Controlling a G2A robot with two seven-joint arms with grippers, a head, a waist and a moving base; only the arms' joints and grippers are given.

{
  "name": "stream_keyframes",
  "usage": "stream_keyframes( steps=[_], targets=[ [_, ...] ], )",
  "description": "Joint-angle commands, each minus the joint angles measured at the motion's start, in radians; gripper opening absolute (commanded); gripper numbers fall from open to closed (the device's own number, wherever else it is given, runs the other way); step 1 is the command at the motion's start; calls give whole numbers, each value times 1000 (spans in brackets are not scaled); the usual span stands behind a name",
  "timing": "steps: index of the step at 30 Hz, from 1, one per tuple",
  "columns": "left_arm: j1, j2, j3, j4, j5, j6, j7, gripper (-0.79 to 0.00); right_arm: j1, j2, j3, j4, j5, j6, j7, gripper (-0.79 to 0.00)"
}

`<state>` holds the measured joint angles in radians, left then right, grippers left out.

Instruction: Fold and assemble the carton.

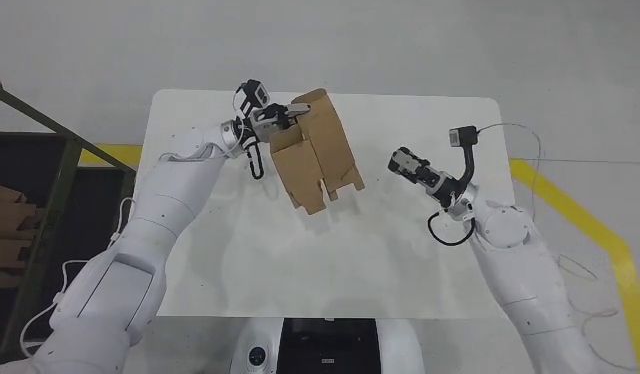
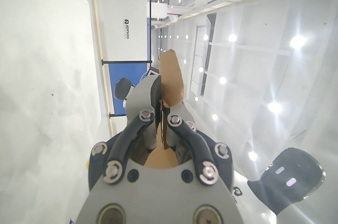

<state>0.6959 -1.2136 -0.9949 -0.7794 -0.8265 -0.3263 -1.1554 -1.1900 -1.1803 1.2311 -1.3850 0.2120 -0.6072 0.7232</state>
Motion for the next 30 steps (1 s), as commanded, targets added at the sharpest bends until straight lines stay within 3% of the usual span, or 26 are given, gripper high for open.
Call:
stream_keyframes(
  steps=[1,8,13,17,19,21,26,30],
  targets=[
    [-5,-5,3,3,-9,5,-12,-785,12,-3,-21,10,37,-3,35,0],
    [-23,-22,13,30,-16,11,-43,-785,50,-12,-78,24,101,7,111,0],
    [-34,-33,20,45,-19,14,-68,-785,72,-19,-115,35,134,20,147,-222],
    [-44,-41,22,59,-20,17,-85,-785,89,-24,-138,47,156,17,175,-231],
    [-50,-43,23,68,-13,20,-94,-785,93,-27,-148,51,178,12,184,-289],
    [-54,-46,27,74,-5,23,-106,-785,97,-29,-155,56,188,7,189,-400],
    [-62,-52,25,91,1,22,-121,-785,103,-34,-167,70,219,1,193,-505],
    [-67,-54,19,103,11,0,-133,-785,108,-35,-173,76,218,-3,203,-656]
  ],
)
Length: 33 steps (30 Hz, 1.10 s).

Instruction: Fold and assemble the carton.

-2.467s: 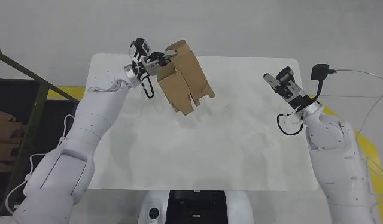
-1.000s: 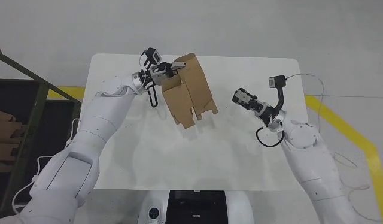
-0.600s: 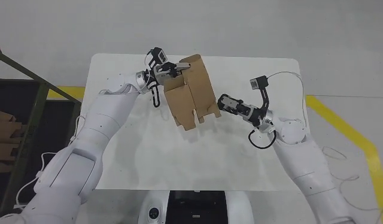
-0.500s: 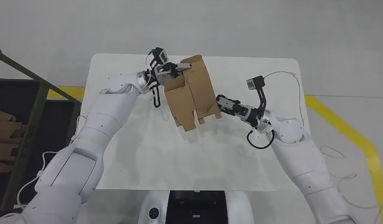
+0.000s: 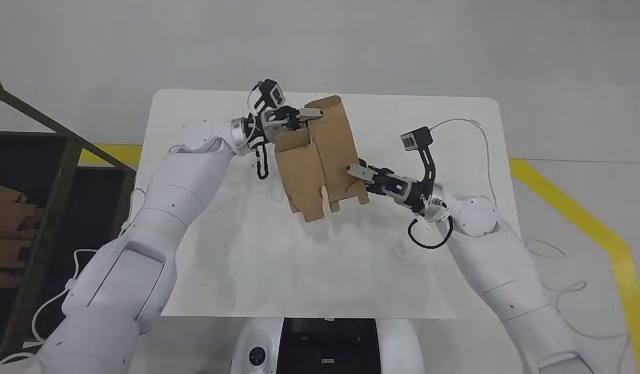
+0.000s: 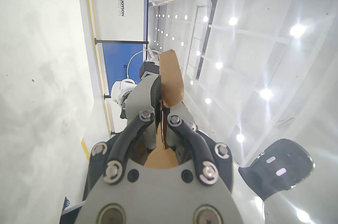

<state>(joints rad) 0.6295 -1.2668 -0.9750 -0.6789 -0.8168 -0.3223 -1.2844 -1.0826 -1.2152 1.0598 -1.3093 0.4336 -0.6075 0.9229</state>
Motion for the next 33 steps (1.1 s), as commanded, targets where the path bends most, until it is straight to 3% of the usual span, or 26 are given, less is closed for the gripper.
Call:
stream_keyframes(
  steps=[1,3,7,8,9,10,21,26,33],
  targets=[
    [-1,-1,-3,6,3,-8,-6,-785,1,-1,-4,2,-5,-4,4,-711],
    [-2,-2,-6,11,7,-16,-10,-785,1,-2,-9,2,-5,-8,4,-782],
    [-1,-3,-17,9,10,-59,-28,-785,2,-5,-18,4,-1,-10,5,-785],
    [-2,-2,-20,3,14,-79,-36,-434,2,-5,-20,1,0,-11,6,-785],
    [0,-1,-24,0,17,-95,-42,-249,4,-6,-22,-1,2,-11,7,-785],
    [2,0,-32,-4,11,-107,-41,0,5,-7,-24,-2,4,-12,9,-785],
    [27,22,-137,-79,-44,-125,-8,0,2,-3,8,14,-2,-19,-27,-785],
    [62,40,-176,-93,3,-111,63,0,-24,2,62,-21,-61,-16,-178,-785],
    [139,63,-218,-189,64,-89,97,0,-71,2,93,-127,-236,77,-416,-785]
  ],
)
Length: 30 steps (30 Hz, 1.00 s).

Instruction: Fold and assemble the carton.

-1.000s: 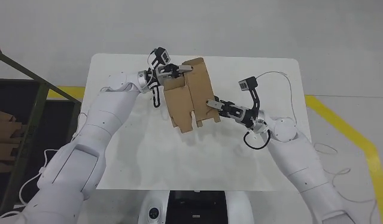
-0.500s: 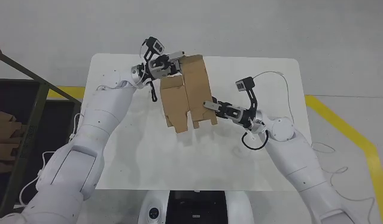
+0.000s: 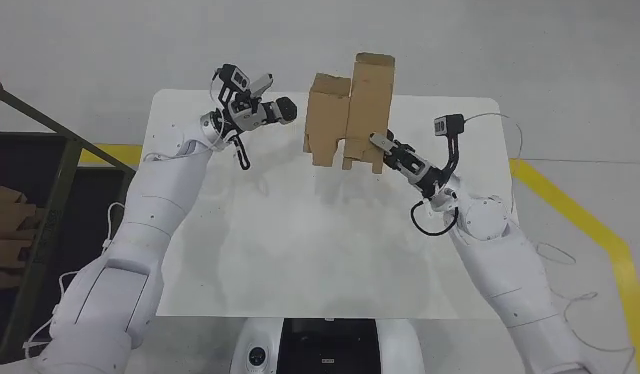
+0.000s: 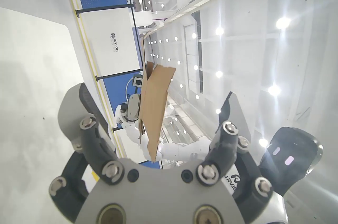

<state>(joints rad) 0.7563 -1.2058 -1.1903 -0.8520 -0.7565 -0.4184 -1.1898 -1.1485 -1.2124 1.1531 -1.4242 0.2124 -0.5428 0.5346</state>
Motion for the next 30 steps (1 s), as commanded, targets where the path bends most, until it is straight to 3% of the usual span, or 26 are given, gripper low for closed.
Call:
stream_keyframes(
  steps=[1,10,15,19,22,23,24,28,30],
  targets=[
    [24,4,-5,-33,8,19,4,0,-11,-2,-4,-25,-30,26,-47,-785],
    [68,9,8,-160,96,13,5,0,-38,-14,-43,-69,-66,114,-120,-785],
    [79,10,18,-183,127,17,0,0,-45,-18,-42,-74,-77,137,-144,-785],
    [82,10,27,-192,136,33,-10,-145,-54,-20,-38,-84,-64,135,-155,-785],
    [79,9,34,-195,150,29,-9,-299,-57,-21,-36,-84,-53,128,-153,-785],
    [77,8,36,-196,154,29,-7,-413,-58,-22,-35,-84,-53,128,-152,-785],
    [77,7,39,-197,158,28,-5,-437,-59,-22,-34,-85,-52,126,-152,-785],
    [72,5,47,-195,164,26,1,-754,-67,-22,-28,-90,-55,125,-151,-785],
    [69,4,49,-192,163,26,5,-785,-71,-22,-26,-94,-61,123,-148,-785]
  ],
)
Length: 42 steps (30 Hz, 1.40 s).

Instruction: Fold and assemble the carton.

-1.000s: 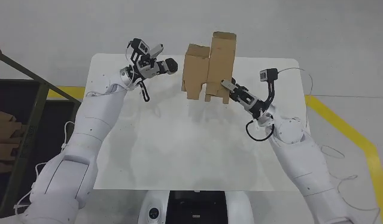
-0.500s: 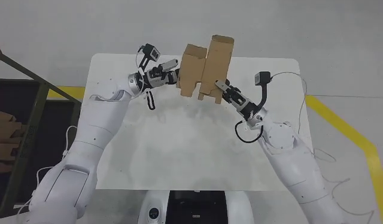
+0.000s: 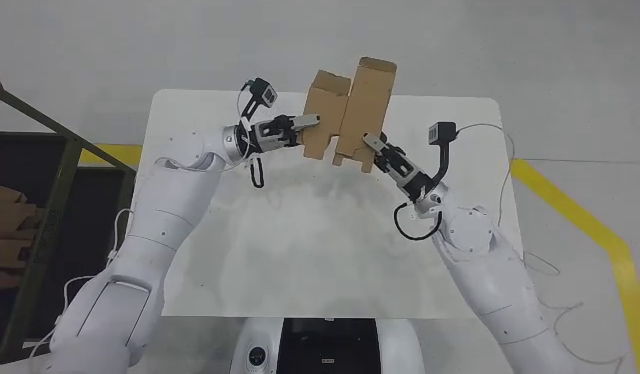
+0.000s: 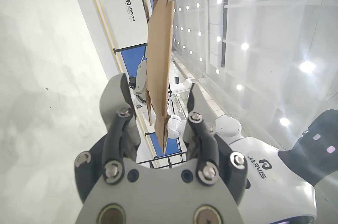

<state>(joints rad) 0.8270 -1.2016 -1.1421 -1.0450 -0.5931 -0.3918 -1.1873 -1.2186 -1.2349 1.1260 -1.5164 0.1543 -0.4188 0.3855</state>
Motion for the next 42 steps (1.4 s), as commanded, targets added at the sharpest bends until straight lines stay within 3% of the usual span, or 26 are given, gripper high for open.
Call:
stream_keyframes(
  steps=[1,2,4,5,12,23,32,36,39,40,42],
  targets=[
    [-3,-1,1,3,0,-2,4,-785,-3,0,2,-3,-6,-2,2,-785],
    [-4,-1,1,4,-4,-2,6,-785,-5,0,3,-4,-7,-2,2,-742],
    [-6,-2,0,4,-10,-1,7,-785,-7,0,5,-9,-11,-2,3,-428],
    [-7,-2,-1,4,-12,-2,6,-785,-9,-1,8,-13,-11,-5,-2,0],
    [-17,3,-22,-2,-10,-1,-3,-785,-9,-1,32,-16,45,-67,29,0],
    [-82,37,-59,66,52,57,-292,-785,62,17,71,140,292,-56,441,0],
    [-81,55,-19,43,114,108,-349,-785,118,20,48,213,336,-16,633,0],
    [-78,57,0,29,90,108,-349,-785,135,20,43,245,340,8,644,-12],
    [-80,60,18,23,91,108,-349,-785,142,20,41,260,342,10,655,-206],
    [-81,61,22,24,92,107,-349,-785,145,20,40,263,342,9,660,-416],
    [-83,62,29,26,89,107,-348,-785,150,21,39,270,344,8,670,-511]
  ],
)
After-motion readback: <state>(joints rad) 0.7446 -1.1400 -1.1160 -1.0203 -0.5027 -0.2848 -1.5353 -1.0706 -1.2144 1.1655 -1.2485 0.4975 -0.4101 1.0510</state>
